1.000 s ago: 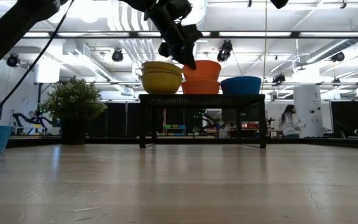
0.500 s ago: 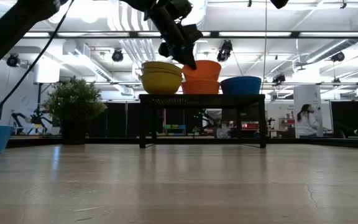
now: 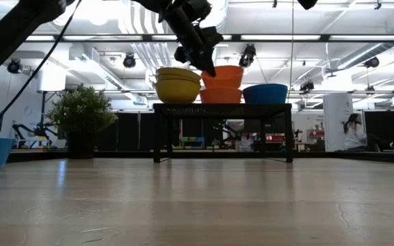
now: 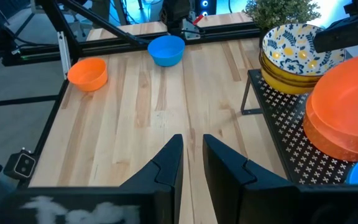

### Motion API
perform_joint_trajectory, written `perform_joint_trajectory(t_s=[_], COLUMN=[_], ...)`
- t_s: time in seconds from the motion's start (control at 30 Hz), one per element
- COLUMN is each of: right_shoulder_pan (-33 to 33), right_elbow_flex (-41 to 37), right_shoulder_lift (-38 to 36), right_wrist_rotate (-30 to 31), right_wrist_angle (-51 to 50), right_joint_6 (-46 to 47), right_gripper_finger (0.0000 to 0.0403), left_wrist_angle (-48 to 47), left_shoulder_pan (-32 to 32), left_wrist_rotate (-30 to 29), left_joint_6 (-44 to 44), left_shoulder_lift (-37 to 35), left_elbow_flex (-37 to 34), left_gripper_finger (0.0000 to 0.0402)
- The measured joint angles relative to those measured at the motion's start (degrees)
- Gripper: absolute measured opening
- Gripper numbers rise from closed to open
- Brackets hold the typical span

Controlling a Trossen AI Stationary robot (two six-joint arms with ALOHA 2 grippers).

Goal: Pick & Place Mini bowls
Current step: Stack the top orange bowl on the orange bowl on the shelf

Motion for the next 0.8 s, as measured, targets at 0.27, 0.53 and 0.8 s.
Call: perform_joint_trajectory(t_s=[0.27, 0.53, 0.8], right_shoulder_pan=[0.0, 0.0, 0.0], right_elbow_flex=[0.0, 0.0, 0.0], right_shoulder_lift=[0.0, 0.0, 0.0], right_wrist_rotate=[0.0, 0.0, 0.0], right_wrist_angle=[0.0, 0.0, 0.0], right_joint_6=[0.1, 0.1, 0.1], right_gripper_finger=[0.0057, 0.0057, 0.0057], left_wrist_angle=[0.0, 0.0, 1.0], left_shoulder_pan=[0.0, 0.0, 0.0], left_wrist_rotate=[0.0, 0.8, 0.8], left_joint_6=[-1.1, -1.2, -1.2], left_shoulder_lift=[0.0, 0.0, -0.2], left_elbow_flex=[0.0, 0.0, 0.0], left_gripper_finger=[0.0036, 0.0061, 0.0073])
